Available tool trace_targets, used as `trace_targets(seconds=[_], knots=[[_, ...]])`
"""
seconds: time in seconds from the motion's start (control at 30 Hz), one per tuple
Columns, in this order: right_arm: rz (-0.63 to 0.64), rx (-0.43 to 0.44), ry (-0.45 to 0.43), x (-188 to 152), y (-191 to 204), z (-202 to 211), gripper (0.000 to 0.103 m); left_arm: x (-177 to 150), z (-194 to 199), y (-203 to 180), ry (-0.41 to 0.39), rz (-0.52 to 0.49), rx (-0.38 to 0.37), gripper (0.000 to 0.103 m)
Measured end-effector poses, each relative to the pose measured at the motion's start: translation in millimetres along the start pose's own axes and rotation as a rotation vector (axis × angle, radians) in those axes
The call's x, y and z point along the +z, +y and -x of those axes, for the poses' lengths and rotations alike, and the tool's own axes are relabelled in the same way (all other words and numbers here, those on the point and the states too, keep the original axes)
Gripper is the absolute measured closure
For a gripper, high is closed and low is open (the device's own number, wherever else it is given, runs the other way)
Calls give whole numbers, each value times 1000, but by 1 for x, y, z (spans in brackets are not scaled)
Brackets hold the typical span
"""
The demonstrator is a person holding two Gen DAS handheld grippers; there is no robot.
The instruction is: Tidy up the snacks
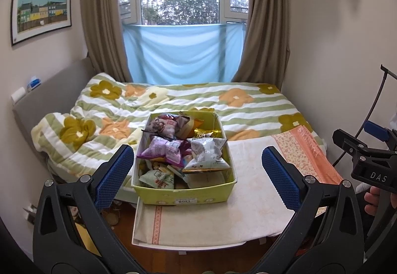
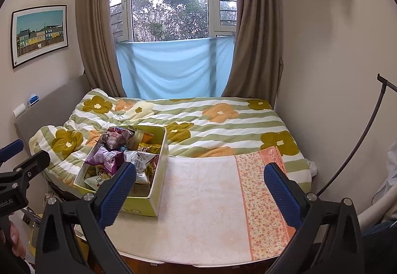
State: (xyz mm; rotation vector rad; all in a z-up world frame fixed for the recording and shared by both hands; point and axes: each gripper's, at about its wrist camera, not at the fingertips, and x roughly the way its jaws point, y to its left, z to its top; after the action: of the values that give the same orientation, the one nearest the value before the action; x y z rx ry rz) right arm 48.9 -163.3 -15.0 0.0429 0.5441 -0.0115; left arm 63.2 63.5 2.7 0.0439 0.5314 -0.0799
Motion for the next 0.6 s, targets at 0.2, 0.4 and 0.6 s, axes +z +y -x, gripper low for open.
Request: trace_targets(seconds=[0.2, 0.4, 0.6], knots=[[1, -1, 0, 0, -1, -1, 1, 0, -1, -2, 1, -3, -4, 1], [-1, -4, 0, 1, -1, 0, 1, 0, -2, -2, 1, -5, -5, 1], [-1, -4, 0, 1, -1, 0, 1, -1, -3, -2, 8, -3, -10, 1]])
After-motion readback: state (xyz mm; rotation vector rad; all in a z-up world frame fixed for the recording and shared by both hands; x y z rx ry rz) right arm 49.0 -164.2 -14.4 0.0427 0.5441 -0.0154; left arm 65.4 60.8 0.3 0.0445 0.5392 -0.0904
